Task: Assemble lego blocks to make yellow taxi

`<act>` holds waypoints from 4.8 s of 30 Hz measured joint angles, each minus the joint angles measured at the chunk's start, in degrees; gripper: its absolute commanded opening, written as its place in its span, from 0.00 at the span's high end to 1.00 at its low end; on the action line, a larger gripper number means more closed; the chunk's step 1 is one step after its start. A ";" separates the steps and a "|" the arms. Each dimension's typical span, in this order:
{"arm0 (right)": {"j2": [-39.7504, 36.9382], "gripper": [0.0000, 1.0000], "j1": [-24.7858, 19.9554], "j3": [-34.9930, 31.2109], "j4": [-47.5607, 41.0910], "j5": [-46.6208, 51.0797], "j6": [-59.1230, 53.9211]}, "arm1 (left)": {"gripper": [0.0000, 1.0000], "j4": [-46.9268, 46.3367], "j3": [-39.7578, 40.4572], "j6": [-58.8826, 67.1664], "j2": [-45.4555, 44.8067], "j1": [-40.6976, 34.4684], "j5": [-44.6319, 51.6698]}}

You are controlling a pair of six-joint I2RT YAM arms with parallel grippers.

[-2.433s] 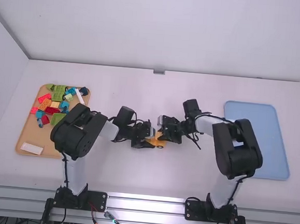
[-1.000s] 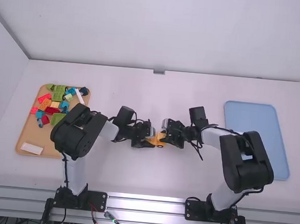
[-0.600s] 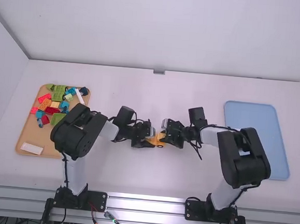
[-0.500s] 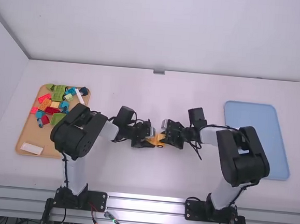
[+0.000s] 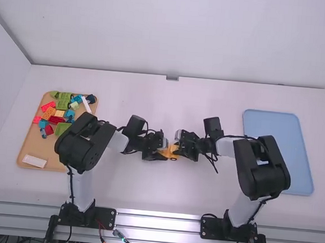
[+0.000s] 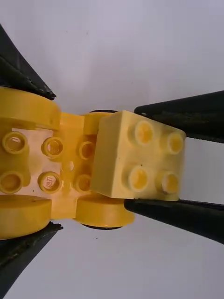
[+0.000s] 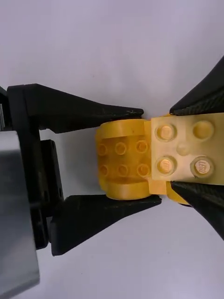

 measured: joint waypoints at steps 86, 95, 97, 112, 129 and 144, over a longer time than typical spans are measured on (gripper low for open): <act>-1.42 1.00 0.83 -0.07 -0.39 -1.66 0.68 | 0.56 0.37 0.02 0.00 0.00 -0.31 -0.15; 0.92 1.00 0.74 -0.04 1.60 -3.61 2.08 | 0.56 0.33 0.02 -0.04 0.00 -0.31 -0.17; 0.92 1.00 0.68 -0.04 1.62 -3.41 2.93 | 0.56 0.35 0.02 -0.04 0.00 -0.31 -0.20; 0.68 1.00 0.48 0.72 -1.46 -1.66 4.44 | 0.56 0.42 0.02 -0.02 0.00 -0.31 -0.22; 0.13 1.00 0.70 1.68 -4.79 0.66 4.61 | 0.56 0.70 0.02 -0.02 0.00 -0.33 -0.39; -1.20 1.00 3.10 2.23 -6.21 5.01 5.27 | 0.57 0.55 0.02 -0.26 0.00 -0.35 -0.31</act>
